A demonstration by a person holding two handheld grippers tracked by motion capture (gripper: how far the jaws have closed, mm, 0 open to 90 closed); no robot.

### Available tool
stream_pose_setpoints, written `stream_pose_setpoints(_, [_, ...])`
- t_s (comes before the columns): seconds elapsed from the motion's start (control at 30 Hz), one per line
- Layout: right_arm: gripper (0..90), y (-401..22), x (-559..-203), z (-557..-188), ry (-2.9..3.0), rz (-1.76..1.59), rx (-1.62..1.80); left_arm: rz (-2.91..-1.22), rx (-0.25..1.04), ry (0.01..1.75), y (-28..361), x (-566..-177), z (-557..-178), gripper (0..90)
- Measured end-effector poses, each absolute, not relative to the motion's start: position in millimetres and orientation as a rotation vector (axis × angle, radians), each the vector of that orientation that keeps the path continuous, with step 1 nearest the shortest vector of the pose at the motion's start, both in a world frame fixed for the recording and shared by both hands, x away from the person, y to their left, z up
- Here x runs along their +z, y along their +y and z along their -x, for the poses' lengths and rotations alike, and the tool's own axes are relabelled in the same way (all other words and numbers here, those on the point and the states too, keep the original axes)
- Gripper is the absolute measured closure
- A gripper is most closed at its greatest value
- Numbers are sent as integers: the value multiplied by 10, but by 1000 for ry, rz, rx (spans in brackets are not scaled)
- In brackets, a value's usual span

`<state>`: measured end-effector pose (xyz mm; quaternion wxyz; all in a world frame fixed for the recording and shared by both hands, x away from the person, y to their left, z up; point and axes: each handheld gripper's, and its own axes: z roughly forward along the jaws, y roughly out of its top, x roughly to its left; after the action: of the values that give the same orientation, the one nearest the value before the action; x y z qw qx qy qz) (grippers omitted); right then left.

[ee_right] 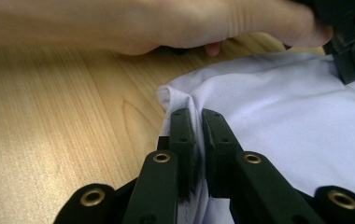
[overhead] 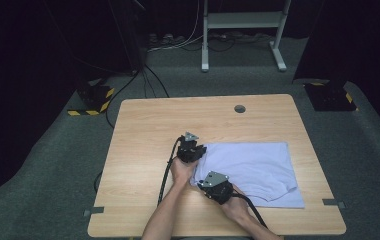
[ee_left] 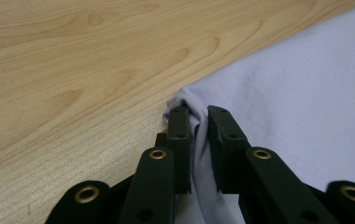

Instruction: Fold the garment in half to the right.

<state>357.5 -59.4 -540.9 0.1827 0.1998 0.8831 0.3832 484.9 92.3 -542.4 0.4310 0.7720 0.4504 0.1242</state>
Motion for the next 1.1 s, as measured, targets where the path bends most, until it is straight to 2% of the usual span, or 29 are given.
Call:
stream_pose_setpoints(0.23, [836,-636,-5309,-3512,2452,-522,1095,-1834,249,1079,989,-5273,-4805,800])
stream_pose_setpoints(0.6, [836,-690,-5134,-3418,2400,-452,1094,-1799,159,1008,1042,-5115,-4796,799])
stream_pose_setpoints(1.1, [835,-587,-4968,-3402,2387,-386,1120,-1802,137,991,1260,-4943,-4799,798])
